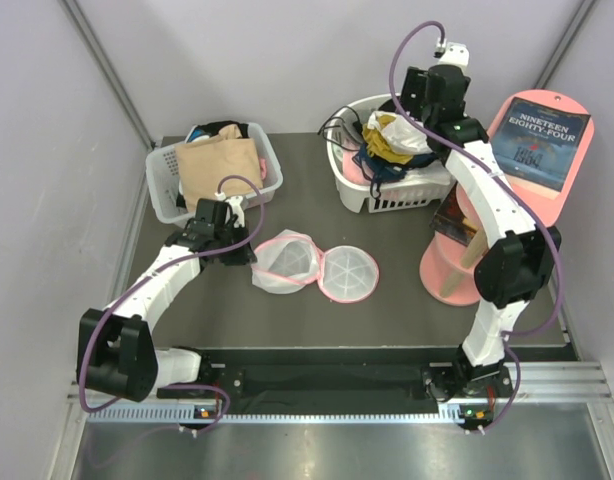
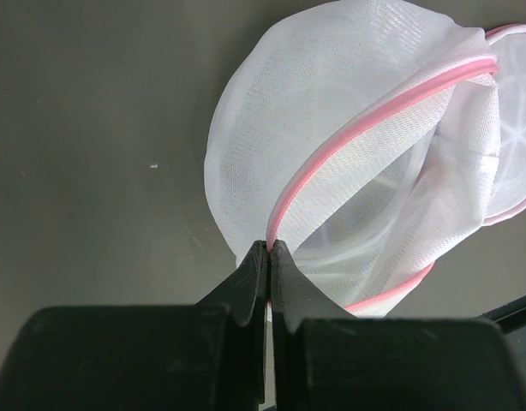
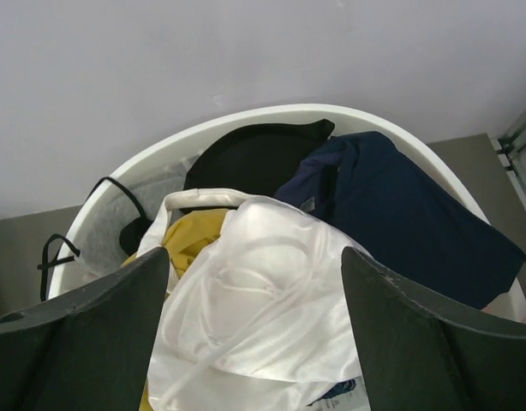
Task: Unzip the laundry bag and remove the bra
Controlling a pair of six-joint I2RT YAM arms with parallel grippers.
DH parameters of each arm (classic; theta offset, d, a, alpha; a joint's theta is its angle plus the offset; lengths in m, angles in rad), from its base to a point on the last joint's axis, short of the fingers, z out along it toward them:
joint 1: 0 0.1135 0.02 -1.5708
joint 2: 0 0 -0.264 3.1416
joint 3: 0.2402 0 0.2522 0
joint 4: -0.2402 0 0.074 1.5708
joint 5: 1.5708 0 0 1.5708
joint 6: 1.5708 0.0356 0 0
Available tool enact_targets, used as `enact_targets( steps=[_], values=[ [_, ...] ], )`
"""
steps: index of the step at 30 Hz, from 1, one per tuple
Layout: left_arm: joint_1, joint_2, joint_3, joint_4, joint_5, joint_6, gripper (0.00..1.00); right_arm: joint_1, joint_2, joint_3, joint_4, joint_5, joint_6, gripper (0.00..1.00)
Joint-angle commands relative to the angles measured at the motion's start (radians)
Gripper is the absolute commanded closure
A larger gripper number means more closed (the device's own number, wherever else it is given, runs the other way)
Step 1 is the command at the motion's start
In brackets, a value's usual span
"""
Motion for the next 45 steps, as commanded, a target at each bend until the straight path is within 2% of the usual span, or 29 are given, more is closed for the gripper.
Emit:
enact_targets(
  steps=[1, 8, 11, 18, 27, 31, 34, 38, 45],
  values=[
    [-0.002, -0.021, 0.029, 0.004, 0.0, 0.013, 1.0, 0.0, -0.078, 0.034, 0.015, -0.05, -0.006, 0.19],
    [-0.002, -0.018, 0.032, 0.004, 0.003, 0.013, 1.0, 0.02, -0.17, -0.011, 0.033, -0.135, 0.002, 0.18],
    [-0.002, -0.017, 0.032, 0.005, 0.002, 0.013, 1.0, 0.064, -0.208, -0.041, 0.032, -0.195, -0.001, 0.18],
    [-0.002, -0.017, 0.031, 0.005, 0.002, 0.011, 1.0, 0.294, -0.221, -0.125, -0.031, -0.257, -0.007, 0.23],
    [-0.002, -0.032, 0.029, 0.007, -0.003, 0.013, 1.0, 0.472, -0.332, -0.553, 0.026, -0.317, 0.233, 0.3],
    [-0.002, -0.029, 0.034, 0.005, 0.011, 0.011, 1.0, 0.477, -0.432, -0.792, 0.013, -0.277, 0.327, 0.32],
    [-0.002, -0.029, 0.037, 0.008, 0.014, 0.01, 1.0, 0.477, -0.477, -0.895, -0.026, -0.212, 0.358, 0.32],
    [-0.002, -0.026, 0.035, 0.01, 0.019, 0.01, 1.0, 0.463, -0.487, -0.964, -0.065, -0.156, 0.375, 0.33],
    [-0.002, -0.037, 0.029, 0.007, 0.002, 0.011, 1.0, 0.368, -0.452, -1.048, -0.062, -0.179, 0.396, 0.38]
  ],
)
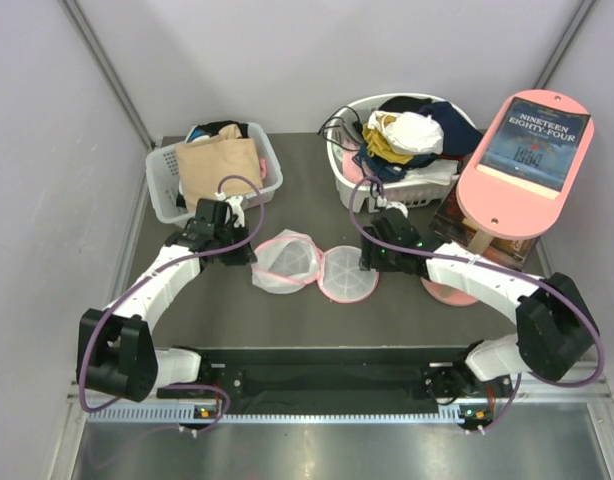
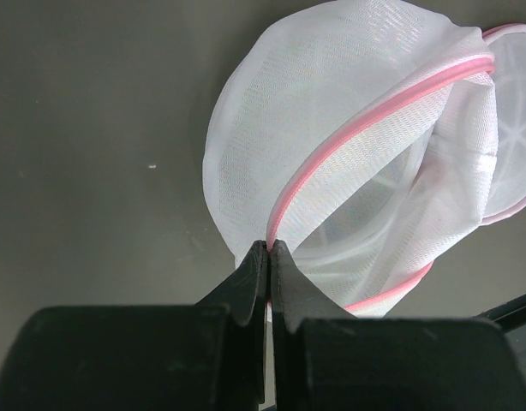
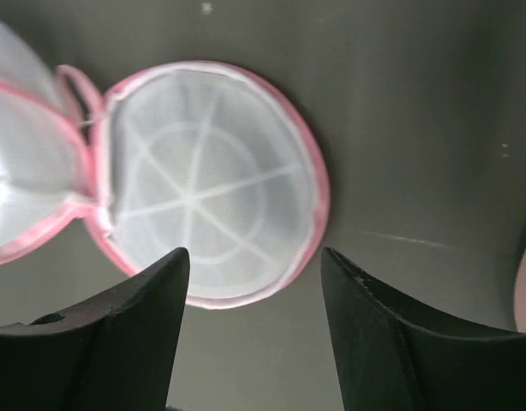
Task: Unzip the laundry bag and remove the bra
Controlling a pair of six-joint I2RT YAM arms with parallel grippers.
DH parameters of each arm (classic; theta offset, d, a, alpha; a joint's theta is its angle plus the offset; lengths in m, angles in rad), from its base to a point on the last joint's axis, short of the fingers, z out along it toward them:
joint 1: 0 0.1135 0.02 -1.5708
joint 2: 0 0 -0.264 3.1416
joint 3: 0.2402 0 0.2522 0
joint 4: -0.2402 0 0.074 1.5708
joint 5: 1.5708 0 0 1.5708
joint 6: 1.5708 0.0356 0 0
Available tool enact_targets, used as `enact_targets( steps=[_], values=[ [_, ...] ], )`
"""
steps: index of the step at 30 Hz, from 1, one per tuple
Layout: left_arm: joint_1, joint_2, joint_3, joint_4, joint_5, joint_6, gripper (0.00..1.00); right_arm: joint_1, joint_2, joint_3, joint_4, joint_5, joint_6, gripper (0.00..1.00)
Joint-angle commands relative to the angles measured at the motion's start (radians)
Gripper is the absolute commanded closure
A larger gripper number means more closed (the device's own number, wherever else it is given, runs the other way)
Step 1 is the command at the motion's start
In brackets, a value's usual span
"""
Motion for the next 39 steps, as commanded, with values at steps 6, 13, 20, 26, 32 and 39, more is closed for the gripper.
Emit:
enact_targets(
  steps=[6, 13, 20, 26, 32, 39],
  values=[
    [-0.002, -0.03, 0.032, 0.008, 0.004, 0.011, 1.0, -0.071, 0.066, -0.051, 0.047, 0.006, 0.031, 0.43],
    [-0.002, -0.024, 0.033, 0.008, 0.006, 0.011, 1.0, -0.071, 0.149, -0.043, 0.074, -0.017, 0.033, 0.49],
    [-0.002, -0.02, 0.032, 0.008, 0.007, 0.013, 1.0, -0.071, 0.189, -0.042, 0.074, -0.01, 0.033, 0.5],
    [-0.002, -0.016, 0.033, 0.007, 0.012, 0.013, 1.0, -0.071, 0.229, -0.04, 0.084, -0.037, 0.011, 0.59],
    [-0.003, -0.013, 0.032, 0.007, 0.012, 0.013, 1.0, -0.071, 0.232, -0.036, 0.078, -0.04, -0.002, 0.79],
    [-0.002, -0.013, 0.032, 0.011, 0.006, 0.008, 1.0, -0.071, 0.195, -0.019, 0.032, 0.001, -0.021, 1.0]
  ],
)
